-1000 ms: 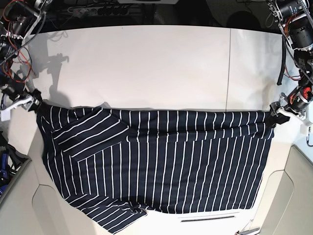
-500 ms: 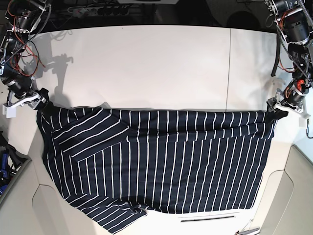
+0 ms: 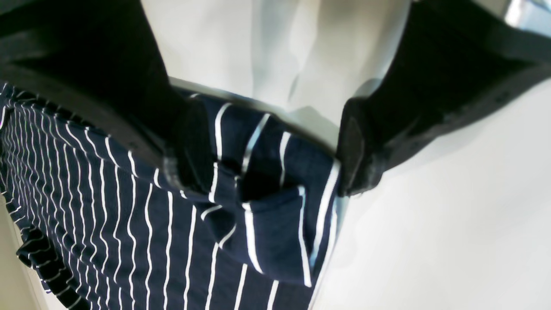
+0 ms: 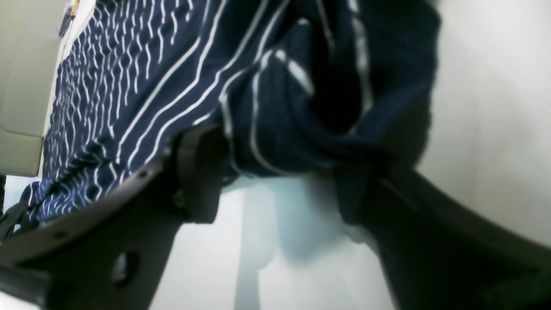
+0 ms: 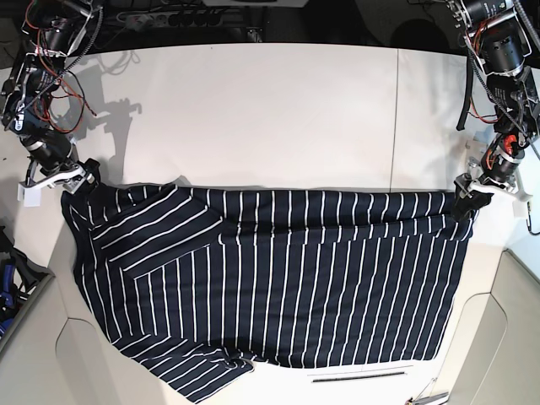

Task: Fold the T-shirt properly
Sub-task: 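Lift the hem with both grippers and fold it over toward the collar, then lay the folded hem down and open both grippers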

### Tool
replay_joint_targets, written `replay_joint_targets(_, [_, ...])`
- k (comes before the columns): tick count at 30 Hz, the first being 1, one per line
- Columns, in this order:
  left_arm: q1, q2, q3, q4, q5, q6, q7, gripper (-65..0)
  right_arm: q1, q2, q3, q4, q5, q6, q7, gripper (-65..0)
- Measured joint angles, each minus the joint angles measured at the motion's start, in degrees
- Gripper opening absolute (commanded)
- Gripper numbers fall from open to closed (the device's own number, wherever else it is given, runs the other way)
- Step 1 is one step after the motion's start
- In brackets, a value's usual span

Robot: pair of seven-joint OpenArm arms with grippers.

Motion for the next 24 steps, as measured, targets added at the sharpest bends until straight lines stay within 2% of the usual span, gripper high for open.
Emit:
replay_joint_targets(8, [-0.7, 1.6, 0.0, 0.0, 1.2, -0.2, -0.7, -18.8, 1.3, 0.0, -0.4, -0.7, -0.2, -0.9, 0.5, -25.5])
replay_joint_targets(11, [-0.7, 1.7, 0.0, 0.0, 1.3, -0.2, -0.9, -25.2, 2.4, -0.3, -0.4, -1.0, -1.7, -0.9, 0.3, -26.3])
replay_joint_targets(14, [-0.6, 1.7, 0.0, 0.0, 1.7, -0.6, -0.3, -35.6, 2.8, -0.3, -0.6, -1.0, -3.0, -1.0, 0.3, -39.2])
replay_joint_targets(17, [-0.6, 1.8, 0.1, -0.3, 2.3, -3.9, 0.5, -46.9, 2.8, -0.3, -0.8, -1.1, -3.1, -0.9, 0.1, -52.7])
replay_joint_targets(19, [-0.6, 2.0, 0.1, -0.3, 2.4, -4.3, 0.8, -55.5, 2.8, -0.3, -0.8, -1.1, -3.1, -0.9, 0.2, -62.1])
replay_joint_targets(20, [-0.6, 2.0, 0.1, -0.3, 2.5, -4.3, 0.9, -60.2, 2.8, -0.3, -0.8, -1.1, -3.1, -0.9, 0.2, -65.0])
replay_joint_targets(21, [-0.6, 2.0, 0.1, -0.3, 2.5, -4.4, 0.9, -64.5, 2.8, -0.3, -0.8, -1.1, -3.4, -0.2, 0.2, -65.0])
replay_joint_targets(24, [-0.6, 2.0, 0.1, -0.3, 2.5, -4.3, 1.1, -65.0, 2.8, -0.3, -0.8, -1.1, -5.0, 0.0, 0.2, -65.0])
